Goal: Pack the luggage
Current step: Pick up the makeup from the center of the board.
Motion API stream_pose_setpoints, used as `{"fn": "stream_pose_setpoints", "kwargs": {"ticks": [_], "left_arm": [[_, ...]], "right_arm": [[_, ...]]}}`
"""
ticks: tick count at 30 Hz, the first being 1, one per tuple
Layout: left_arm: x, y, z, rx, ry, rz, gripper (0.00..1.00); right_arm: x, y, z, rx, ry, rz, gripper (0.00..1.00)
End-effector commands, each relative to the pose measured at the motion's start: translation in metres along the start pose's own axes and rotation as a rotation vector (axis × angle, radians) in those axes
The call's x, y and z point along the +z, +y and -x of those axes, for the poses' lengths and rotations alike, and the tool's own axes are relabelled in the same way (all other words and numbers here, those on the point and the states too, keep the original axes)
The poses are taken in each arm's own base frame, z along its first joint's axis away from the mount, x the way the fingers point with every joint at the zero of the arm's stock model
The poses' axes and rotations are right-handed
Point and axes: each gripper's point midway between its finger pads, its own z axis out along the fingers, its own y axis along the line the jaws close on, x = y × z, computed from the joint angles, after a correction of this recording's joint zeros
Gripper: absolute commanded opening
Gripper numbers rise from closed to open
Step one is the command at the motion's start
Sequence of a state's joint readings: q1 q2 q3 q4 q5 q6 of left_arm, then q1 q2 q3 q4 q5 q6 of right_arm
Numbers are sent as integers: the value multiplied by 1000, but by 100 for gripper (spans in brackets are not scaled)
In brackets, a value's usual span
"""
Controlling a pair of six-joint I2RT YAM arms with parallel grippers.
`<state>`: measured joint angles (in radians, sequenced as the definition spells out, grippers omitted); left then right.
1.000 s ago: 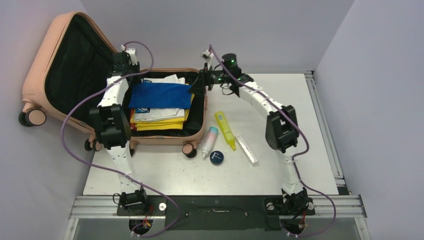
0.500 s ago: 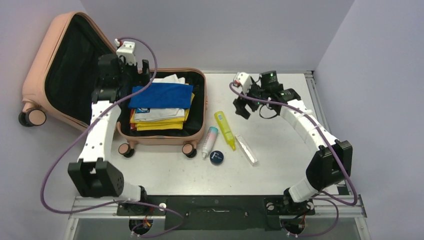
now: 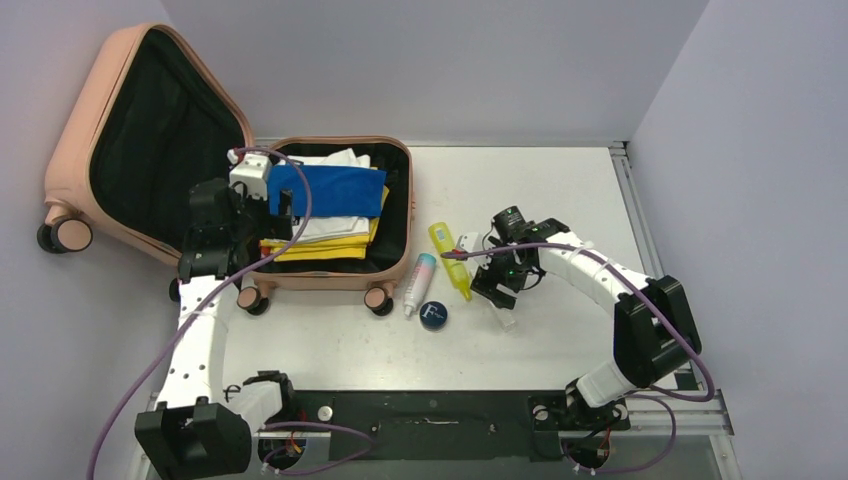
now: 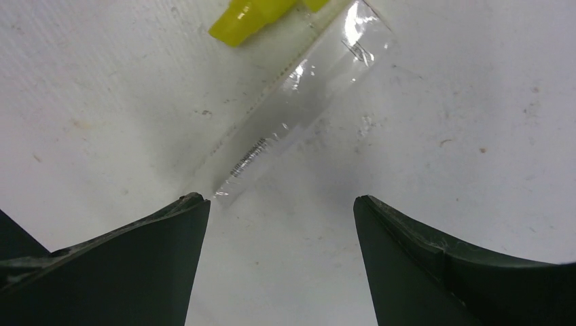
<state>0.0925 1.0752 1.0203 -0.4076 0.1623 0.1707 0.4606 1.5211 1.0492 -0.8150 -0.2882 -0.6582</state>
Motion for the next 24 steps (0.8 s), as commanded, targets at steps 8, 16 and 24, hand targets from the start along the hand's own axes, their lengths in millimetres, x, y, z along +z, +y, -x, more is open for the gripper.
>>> {"fn": "stream_pose_setpoints", "kwargs": {"ticks": [8, 16, 24], "left_arm": [[-26, -5, 28, 35, -195, -46, 96], [-23, -16, 9, -13, -211, -122, 96], [-27, -33, 0, -7, -192, -281, 96]], "right_arm": [[0, 19, 23, -65, -93, 43, 79], [4, 13, 35, -96, -181, -32, 78], [-24, -11, 25, -43, -307, -141, 80]]}}
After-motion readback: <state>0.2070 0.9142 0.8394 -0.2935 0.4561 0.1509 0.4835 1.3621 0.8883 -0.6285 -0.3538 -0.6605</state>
